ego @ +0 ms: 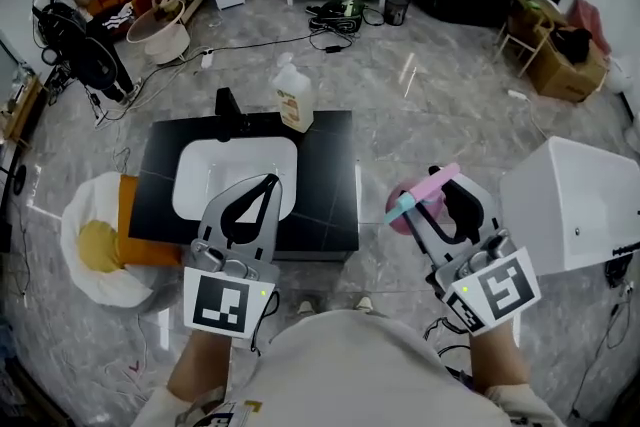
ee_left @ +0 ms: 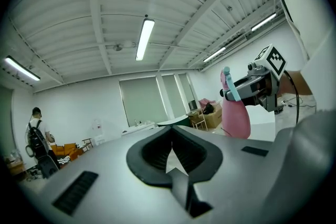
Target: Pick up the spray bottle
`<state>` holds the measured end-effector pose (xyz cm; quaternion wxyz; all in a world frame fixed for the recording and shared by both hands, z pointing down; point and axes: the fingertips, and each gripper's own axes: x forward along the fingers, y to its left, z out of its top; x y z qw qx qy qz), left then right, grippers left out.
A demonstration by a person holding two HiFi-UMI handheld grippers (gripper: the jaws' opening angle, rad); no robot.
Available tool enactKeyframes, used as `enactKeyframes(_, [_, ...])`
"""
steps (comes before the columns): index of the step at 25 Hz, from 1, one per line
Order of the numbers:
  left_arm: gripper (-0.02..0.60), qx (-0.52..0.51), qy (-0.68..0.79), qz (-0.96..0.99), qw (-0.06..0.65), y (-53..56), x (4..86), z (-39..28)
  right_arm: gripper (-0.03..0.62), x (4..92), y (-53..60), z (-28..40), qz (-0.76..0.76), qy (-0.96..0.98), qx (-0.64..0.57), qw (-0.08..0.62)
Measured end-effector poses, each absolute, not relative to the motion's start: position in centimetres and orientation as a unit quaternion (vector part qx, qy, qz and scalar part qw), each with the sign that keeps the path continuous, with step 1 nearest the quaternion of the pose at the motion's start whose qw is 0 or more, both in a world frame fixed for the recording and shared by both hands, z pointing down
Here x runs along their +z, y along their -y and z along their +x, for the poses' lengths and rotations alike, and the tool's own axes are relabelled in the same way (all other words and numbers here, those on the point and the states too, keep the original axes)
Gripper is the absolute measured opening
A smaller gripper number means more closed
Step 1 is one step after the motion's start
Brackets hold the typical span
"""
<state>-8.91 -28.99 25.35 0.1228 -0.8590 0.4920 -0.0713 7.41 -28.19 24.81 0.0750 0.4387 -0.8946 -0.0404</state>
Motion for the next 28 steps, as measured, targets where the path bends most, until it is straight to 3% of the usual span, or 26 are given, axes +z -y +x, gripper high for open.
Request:
enactKeyframes(7, [0.020, -0.122, -0.491, -0.853, 0.129, 27.4, 28.5, -8.7, 0.216, 28.1, 27.5, 8.0, 0.456, 0.887, -0.011, 0.080])
enactKeyframes(14, [0.020, -0.101, -0.503, -0.857, 0.046, 26.0, 30.9, -8.5, 0.216, 29.5, 27.2, 7.5, 0.443, 0.893, 0.007, 0.085])
enactKeyframes(28, [0.020, -0.126, -0.498, -0.856, 0.052, 25.3, 31.7, -9.8, 0.216, 30.2, 26.6, 6.6, 0.437, 0.895, 0.012, 0.092])
